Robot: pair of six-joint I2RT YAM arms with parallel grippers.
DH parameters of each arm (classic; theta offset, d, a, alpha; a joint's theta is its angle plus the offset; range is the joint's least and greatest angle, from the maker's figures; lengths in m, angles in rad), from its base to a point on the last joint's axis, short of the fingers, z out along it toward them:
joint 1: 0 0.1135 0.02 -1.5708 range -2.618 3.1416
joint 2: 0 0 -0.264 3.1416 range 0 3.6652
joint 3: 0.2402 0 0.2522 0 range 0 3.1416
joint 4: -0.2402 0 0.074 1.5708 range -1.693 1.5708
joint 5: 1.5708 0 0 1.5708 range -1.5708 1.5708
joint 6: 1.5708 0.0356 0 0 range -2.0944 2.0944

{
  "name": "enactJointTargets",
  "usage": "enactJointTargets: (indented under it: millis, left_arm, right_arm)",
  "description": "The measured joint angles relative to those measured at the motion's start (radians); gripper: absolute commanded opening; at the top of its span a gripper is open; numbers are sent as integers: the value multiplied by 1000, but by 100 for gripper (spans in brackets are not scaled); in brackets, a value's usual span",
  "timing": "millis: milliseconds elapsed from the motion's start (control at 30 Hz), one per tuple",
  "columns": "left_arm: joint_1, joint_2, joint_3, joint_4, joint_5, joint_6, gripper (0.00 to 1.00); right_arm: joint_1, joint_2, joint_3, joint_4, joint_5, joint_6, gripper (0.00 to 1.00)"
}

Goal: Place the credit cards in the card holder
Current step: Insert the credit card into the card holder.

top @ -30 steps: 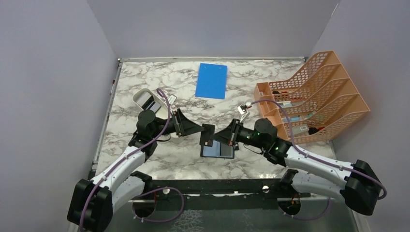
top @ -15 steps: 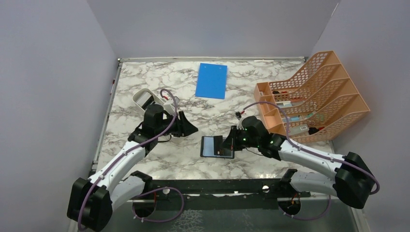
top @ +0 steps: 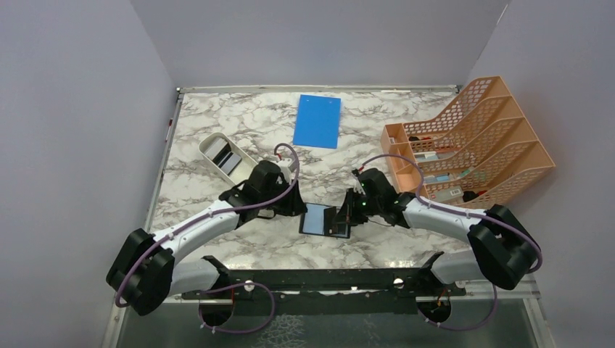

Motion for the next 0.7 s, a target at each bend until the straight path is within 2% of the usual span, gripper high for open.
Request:
enactJointTargets:
  millis: [100, 367, 433, 700]
  left_arm:
    - [-42, 33, 6, -2, -34, 2, 18]
    - [-127, 106, 6, -7, -134, 7, 16]
    - [-146, 130, 7, -9, -159, 8, 16]
    - [-187, 226, 39, -18, -243, 22, 30]
  right_arm:
    - [-17, 28, 0, 32, -37, 9, 1]
    - [-69, 73, -39, 124, -156, 56, 1]
    - [-85, 73, -56, 138, -183, 62, 1]
    - [-128, 72, -96, 187, -256, 107, 1]
